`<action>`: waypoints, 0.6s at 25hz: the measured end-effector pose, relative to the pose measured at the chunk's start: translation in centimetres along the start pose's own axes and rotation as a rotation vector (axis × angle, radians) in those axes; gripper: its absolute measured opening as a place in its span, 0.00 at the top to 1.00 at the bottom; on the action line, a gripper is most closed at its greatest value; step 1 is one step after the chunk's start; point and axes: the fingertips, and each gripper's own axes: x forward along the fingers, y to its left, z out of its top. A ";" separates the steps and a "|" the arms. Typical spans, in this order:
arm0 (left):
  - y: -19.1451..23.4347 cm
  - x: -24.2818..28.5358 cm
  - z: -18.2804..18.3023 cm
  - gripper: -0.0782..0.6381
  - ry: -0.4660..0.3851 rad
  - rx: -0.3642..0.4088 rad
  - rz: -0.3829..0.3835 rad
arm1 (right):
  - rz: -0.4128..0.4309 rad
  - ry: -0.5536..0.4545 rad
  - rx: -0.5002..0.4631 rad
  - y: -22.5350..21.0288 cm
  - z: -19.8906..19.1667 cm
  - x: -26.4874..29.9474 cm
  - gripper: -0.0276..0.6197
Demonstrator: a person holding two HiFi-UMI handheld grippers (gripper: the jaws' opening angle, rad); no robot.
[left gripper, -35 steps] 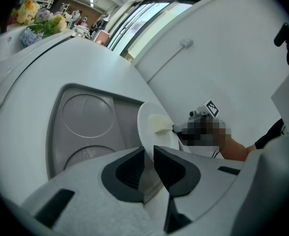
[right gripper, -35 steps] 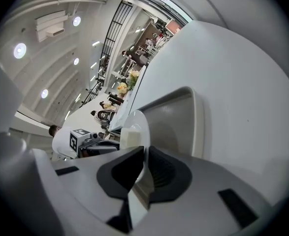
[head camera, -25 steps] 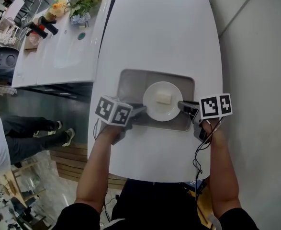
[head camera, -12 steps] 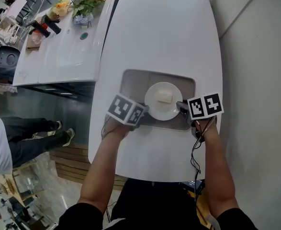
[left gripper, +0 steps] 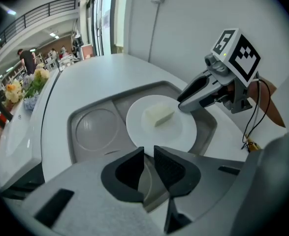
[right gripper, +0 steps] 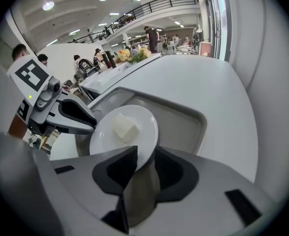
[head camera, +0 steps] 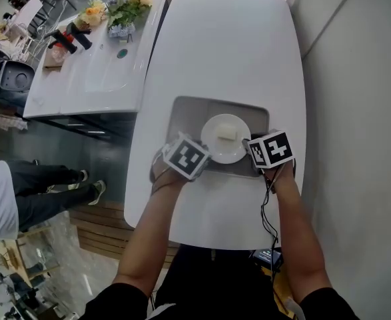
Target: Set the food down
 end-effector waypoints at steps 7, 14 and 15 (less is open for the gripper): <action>-2.4 -7.5 0.3 0.81 -0.477 -0.074 -0.115 | 0.100 -0.478 -0.020 1.6 0.7 -8.0 0.91; -14.1 -16.4 -4.4 0.88 -0.844 0.028 -0.258 | 0.426 -0.839 -0.058 11.0 -4.3 -19.4 0.95; -15.8 -16.8 -5.3 0.88 -0.859 0.026 -0.264 | 0.440 -0.858 -0.072 12.2 -5.3 -20.4 0.95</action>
